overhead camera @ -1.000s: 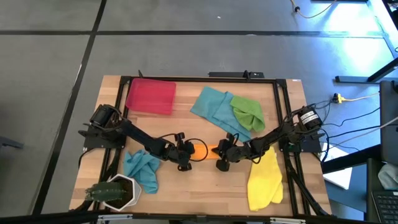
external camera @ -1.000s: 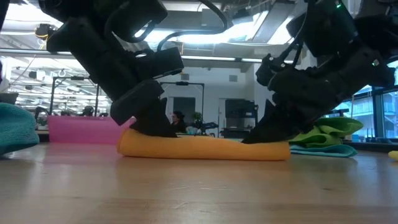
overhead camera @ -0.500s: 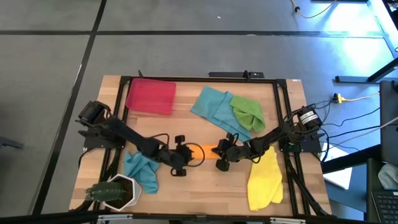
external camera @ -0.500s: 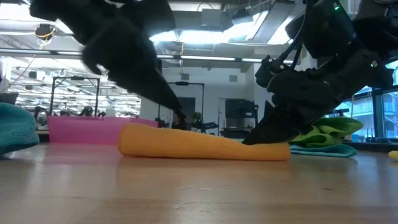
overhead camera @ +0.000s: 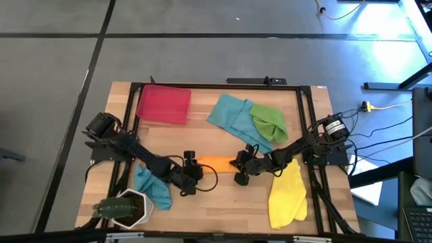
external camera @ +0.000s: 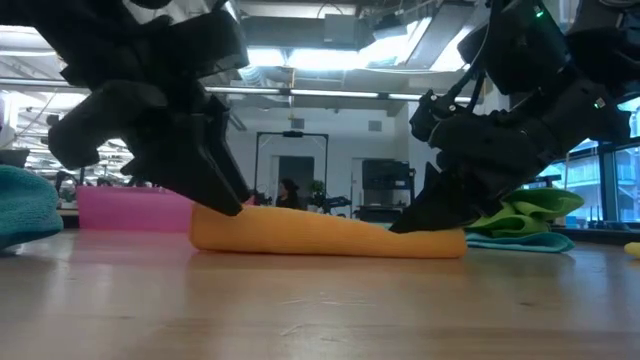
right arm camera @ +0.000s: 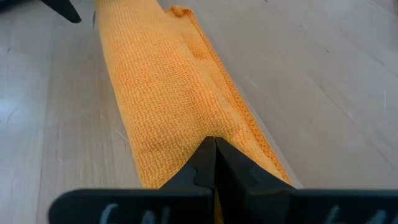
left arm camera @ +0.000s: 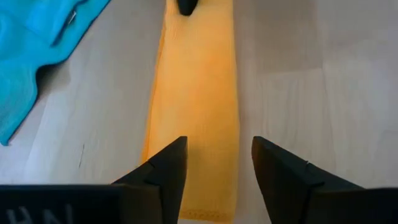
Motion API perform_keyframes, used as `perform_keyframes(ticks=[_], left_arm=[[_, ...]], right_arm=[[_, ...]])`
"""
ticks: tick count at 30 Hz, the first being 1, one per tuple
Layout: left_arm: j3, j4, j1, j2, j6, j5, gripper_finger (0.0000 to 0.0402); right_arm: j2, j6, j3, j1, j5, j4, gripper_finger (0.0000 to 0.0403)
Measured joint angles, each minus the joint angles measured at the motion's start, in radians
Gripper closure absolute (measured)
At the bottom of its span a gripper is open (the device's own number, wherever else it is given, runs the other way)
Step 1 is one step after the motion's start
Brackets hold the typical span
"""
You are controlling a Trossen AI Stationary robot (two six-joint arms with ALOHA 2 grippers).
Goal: Roll microfiber towels into tight, uniform cylinder then place into a basket
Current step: Roll the orange microfiber towel
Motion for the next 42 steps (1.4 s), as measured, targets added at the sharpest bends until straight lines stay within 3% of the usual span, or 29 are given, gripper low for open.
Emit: perform_keyframes(ticks=[13, 27, 34, 42], left_arm=[[0.047, -0.049, 0.063, 0.097, 0.027, 0.031, 0.0185], [0.087, -0.105, 0.131, 0.141, 0.048, 0.027, 0.0195], [0.086, -0.110, 0.154, 0.143, 0.053, 0.037, 0.0252], [0.084, -0.115, 0.167, 0.143, 0.056, 0.084, 0.0386]], right_arm=[[0.001, 0.000, 0.000, 0.000, -0.003, 0.000, 0.0394], [0.001, -0.010, 0.000, 0.000, -0.015, 0.000, 0.0394], [0.001, -0.014, 0.000, 0.000, -0.018, 0.000, 0.0394], [-0.091, -0.129, -0.005, 0.016, -0.038, -0.024, 0.0394]])
